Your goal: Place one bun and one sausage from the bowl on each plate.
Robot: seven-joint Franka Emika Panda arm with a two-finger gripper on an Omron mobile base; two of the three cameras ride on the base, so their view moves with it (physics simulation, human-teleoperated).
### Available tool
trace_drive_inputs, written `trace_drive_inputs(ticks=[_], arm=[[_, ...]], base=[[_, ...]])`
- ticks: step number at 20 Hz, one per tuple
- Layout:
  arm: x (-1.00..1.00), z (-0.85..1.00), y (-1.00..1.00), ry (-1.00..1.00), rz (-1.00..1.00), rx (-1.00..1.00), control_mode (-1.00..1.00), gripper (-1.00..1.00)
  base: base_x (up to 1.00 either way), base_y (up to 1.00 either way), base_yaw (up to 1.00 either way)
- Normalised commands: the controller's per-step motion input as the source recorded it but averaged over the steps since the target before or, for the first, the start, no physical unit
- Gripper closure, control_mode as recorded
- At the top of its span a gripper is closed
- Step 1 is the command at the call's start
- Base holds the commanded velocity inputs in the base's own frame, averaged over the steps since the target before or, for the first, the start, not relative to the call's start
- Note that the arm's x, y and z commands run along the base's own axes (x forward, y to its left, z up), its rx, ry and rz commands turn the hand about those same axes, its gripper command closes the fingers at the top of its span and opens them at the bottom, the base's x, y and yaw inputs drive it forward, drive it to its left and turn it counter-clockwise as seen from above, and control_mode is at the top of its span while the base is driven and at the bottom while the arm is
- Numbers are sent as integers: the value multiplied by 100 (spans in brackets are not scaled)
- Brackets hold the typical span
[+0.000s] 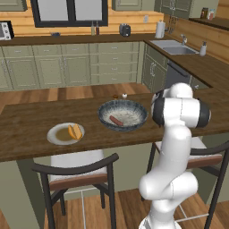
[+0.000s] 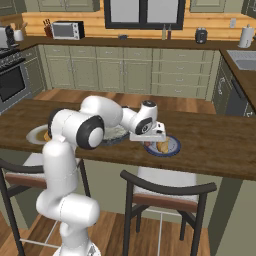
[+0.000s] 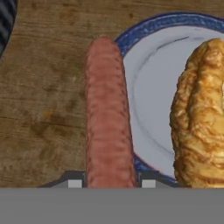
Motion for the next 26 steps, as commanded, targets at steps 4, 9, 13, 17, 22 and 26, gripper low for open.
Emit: trace_drive_inputs(ticks=[4, 9, 13, 17, 22, 26], arm=[[28, -22, -21, 0, 0, 0, -100, 100], [24, -22, -13, 0, 0, 0, -100, 100], [13, -4, -12, 0, 0, 0, -100, 100], [0, 0, 0, 0, 0, 0, -100, 100], [0, 0, 0, 0, 0, 0, -100, -100], [0, 0, 0, 0, 0, 0, -100, -100]], base=[[0, 0, 0], [0, 0, 0], [0, 0, 0], [0, 0, 0], [0, 0, 0], [0, 0, 0]])
